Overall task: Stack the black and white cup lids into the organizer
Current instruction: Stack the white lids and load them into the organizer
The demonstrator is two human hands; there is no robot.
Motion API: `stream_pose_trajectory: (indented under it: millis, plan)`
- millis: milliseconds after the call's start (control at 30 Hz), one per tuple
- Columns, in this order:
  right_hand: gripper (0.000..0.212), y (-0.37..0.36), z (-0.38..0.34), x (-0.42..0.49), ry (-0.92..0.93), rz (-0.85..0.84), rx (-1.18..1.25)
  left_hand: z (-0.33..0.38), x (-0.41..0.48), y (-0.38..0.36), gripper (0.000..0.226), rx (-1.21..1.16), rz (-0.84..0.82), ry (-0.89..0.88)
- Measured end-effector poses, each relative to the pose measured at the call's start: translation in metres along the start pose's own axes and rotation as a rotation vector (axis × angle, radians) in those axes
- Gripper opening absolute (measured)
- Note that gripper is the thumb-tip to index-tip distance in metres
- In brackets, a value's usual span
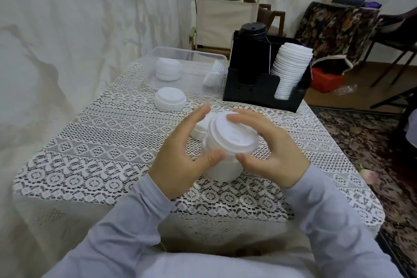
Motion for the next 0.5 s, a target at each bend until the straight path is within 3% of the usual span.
stream_pose_trajectory:
  millis: [100,500]
  plan:
    - [0.054,-0.003,0.004,0.005,-0.009,-0.039,-0.003,-0.006,0.001,-0.001,0.075,0.058,-0.073,0.005]
    - [0.056,-0.008,0.022,0.010,-0.087,-0.176,0.081,-0.016,-0.002,0.000,0.075,0.056,-0.069,0.026]
Point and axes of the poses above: each hand's wrist, its own x-axis towards the middle knuckle, its own y-axis out of the back of the hand, z = x × y, the point moved 1 cm from there along x, towards the middle knuckle, and after that the axes turned 11 degrees about -y, right-handed, at the moved point
